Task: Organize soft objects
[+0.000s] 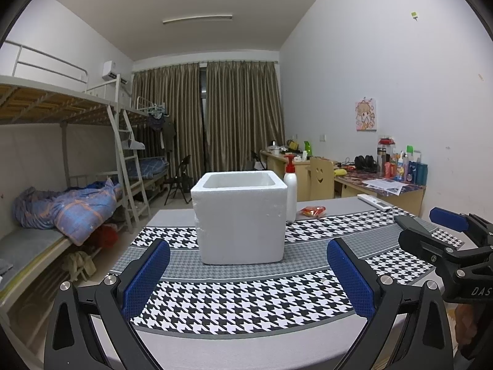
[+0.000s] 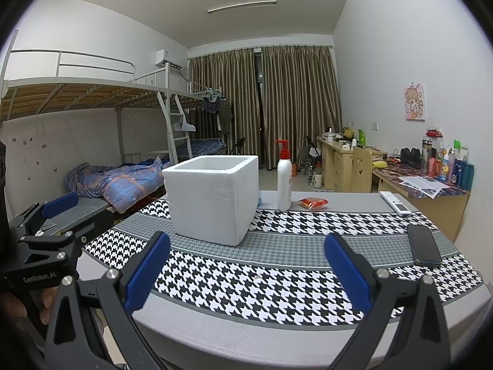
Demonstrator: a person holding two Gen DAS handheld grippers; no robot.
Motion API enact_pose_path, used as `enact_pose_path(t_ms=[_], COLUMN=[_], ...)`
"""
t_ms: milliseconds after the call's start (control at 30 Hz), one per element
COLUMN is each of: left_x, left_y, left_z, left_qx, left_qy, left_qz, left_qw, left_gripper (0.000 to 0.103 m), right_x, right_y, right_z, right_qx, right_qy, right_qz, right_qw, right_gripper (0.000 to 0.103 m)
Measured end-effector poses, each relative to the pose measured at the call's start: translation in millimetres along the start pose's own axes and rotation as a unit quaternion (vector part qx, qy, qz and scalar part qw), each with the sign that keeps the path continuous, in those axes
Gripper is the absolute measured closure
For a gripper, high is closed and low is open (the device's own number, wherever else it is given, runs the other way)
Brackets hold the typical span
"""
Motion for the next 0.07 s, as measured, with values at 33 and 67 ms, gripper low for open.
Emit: enact_pose_path(t_ms=[33,67], left_x=[-0.2,-0.6], left_y=[0.2,0.4], left_z=[-0.1,-0.6], left_qx=[-0.001,-0.003], left_qy=[0.000,-0.001], left_qz=[0.000,-0.001], left_qw=[1.0000,1.0000], left_gripper=[0.001,0.001], right_x=[-0.2,-0.4], right_y=[0.1,0.3], right_z=[-0.2,-0.3], right_qx=[0.000,-0.001], right_qy=[0.000,0.000], right_qz=[0.000,-0.001], right_qw=[1.000,1.000], right_gripper=[0.002,0.002])
Point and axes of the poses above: each gripper's, at about its wrist camera, not at the fingertips, and x roughly the way its jaws point, y to its left, z to its top, the point moved 3 cm from there along x, roughly the way its jaws point, and after that the axes turned 13 degrees about -z, right-handed, at the moved point
